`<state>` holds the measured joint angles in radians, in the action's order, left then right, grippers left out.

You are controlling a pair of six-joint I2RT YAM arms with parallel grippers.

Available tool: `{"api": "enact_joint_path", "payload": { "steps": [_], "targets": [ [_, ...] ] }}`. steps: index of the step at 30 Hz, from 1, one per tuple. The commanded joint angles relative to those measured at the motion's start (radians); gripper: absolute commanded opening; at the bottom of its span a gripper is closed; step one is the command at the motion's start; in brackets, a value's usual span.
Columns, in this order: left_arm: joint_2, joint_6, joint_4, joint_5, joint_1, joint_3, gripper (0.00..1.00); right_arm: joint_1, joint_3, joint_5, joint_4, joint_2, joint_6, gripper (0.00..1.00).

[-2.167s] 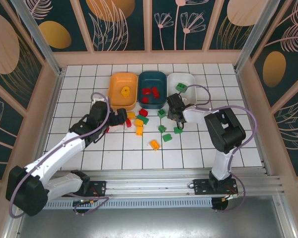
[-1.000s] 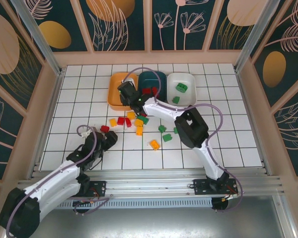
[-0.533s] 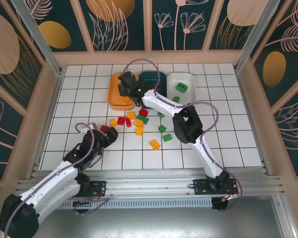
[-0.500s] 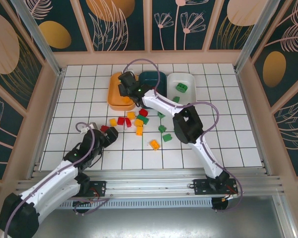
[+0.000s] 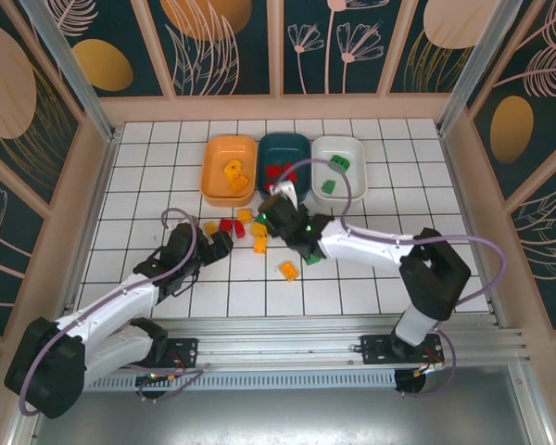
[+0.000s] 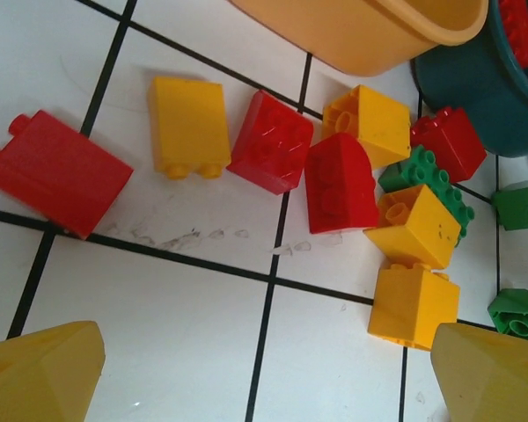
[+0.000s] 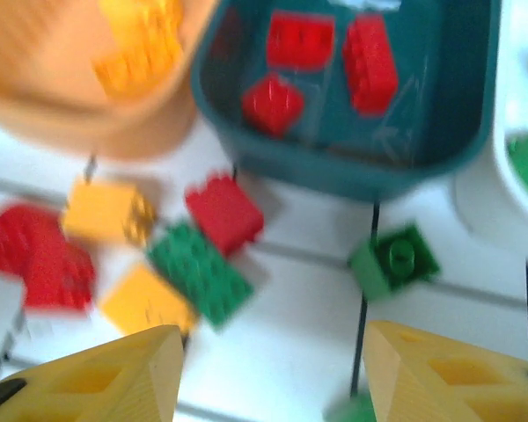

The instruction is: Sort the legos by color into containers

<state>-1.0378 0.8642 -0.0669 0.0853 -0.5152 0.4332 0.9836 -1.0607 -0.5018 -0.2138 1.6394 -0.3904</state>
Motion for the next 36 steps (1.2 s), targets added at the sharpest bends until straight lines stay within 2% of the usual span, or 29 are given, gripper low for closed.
{"api": "enact_joint_path", "payload": {
  "steps": [1,5,9,16,18,20,23,26,29,31,36],
  "targets": [
    [-0.044,-0.039,0.029,-0.011,0.007,0.074,0.96,0.072,0.121,-0.011,-0.019,-0.054,-0.063,0.62],
    [-0.108,-0.045,0.039,-0.049,0.007,0.13,0.95,0.127,0.199,0.068,-0.024,-0.082,-0.045,0.68],
    [-0.166,-0.027,0.057,-0.09,0.007,0.157,0.94,0.13,0.247,0.115,0.004,-0.089,-0.029,0.71],
    [-0.205,-0.016,0.044,-0.123,0.007,0.201,0.93,0.107,0.247,0.133,0.048,-0.015,0.008,0.71],
    [-0.201,-0.018,0.033,-0.119,0.008,0.212,0.93,0.098,0.25,0.135,0.056,0.003,0.012,0.66],
    [-0.194,-0.022,0.02,-0.108,0.008,0.223,0.93,0.091,0.255,0.143,0.062,0.011,0.016,0.56],
    [-0.189,-0.036,-0.004,-0.089,0.007,0.245,0.93,0.09,0.271,0.153,0.073,0.005,0.01,0.46],
    [-0.192,-0.048,-0.02,-0.081,0.007,0.265,0.93,0.086,0.29,0.173,0.094,-0.006,0.007,0.45],
    [-0.197,-0.053,-0.027,-0.076,0.007,0.279,0.93,0.084,0.295,0.188,0.098,0.0,-0.005,0.52],
    [-0.202,-0.054,-0.028,-0.076,0.008,0.283,0.93,0.083,0.301,0.196,0.098,0.003,-0.013,0.52],
    [-0.2,-0.055,-0.035,-0.069,0.007,0.282,0.93,0.087,0.298,0.209,0.1,-0.014,-0.028,0.34]
  ]
}}
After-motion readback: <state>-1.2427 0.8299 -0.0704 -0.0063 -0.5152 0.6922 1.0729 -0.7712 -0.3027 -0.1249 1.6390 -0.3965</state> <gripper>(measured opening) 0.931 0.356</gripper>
